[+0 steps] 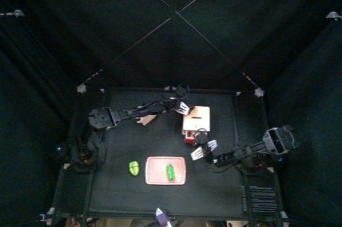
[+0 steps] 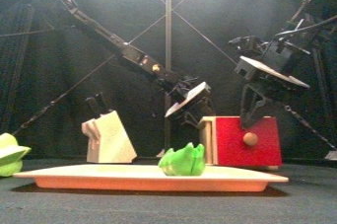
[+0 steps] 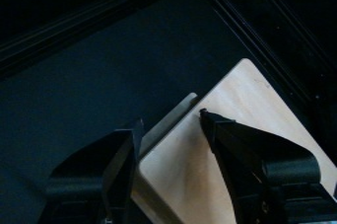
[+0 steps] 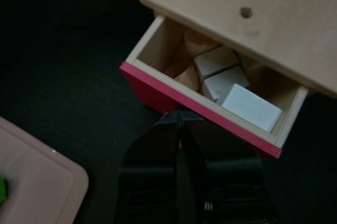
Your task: Grab pea
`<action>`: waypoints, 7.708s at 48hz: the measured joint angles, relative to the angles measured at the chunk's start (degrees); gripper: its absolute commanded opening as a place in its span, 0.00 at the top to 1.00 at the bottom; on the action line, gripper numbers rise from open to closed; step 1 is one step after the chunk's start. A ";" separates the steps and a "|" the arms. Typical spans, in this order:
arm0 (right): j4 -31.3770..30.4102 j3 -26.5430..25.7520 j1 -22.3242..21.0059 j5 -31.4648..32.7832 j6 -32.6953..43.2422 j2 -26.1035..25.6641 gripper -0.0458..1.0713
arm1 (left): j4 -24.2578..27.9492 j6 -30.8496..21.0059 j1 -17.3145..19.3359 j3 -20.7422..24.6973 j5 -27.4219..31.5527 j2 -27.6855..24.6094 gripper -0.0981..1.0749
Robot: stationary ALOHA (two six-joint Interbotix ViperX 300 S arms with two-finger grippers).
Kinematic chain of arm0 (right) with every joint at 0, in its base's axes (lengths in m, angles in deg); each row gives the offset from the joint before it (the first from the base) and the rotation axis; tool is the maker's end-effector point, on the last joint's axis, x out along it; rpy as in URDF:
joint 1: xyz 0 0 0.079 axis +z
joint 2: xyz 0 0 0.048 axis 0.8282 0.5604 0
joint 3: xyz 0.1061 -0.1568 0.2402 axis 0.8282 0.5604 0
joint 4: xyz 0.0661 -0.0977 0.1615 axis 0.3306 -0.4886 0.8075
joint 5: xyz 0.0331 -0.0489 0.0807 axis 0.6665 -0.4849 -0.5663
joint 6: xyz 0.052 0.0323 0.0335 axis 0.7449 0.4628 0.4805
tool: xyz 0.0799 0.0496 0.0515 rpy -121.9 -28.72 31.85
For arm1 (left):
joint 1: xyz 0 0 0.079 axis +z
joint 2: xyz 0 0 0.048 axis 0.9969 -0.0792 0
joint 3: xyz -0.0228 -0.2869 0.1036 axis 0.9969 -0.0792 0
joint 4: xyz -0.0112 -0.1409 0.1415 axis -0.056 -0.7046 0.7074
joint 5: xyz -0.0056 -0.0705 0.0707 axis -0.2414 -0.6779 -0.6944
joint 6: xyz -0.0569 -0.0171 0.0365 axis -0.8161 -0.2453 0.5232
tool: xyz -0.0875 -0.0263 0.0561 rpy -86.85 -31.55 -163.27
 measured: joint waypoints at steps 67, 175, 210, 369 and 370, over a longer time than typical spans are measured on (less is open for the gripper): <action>-5.54 -0.53 -4.48 -2.46 0.26 -2.46 0.61 | 4.75 0.18 -0.18 -1.49 -3.25 6.06 0.18; 11.07 -13.97 7.29 -15.56 -0.26 5.36 0.52 | 13.18 7.29 -21.27 -71.46 -39.64 72.51 0.18; 13.71 -17.58 6.94 -19.95 -0.35 12.48 0.13 | 9.05 7.38 -17.23 -73.39 -39.37 72.60 0.18; 31.46 -38.14 7.03 -1.76 -23.47 26.98 0.33 | 5.80 7.21 -16.00 -75.41 -39.37 72.69 0.18; 31.46 -38.06 7.03 -1.67 -23.38 26.98 0.33 | 5.80 7.29 -16.00 -75.50 -39.37 72.69 0.18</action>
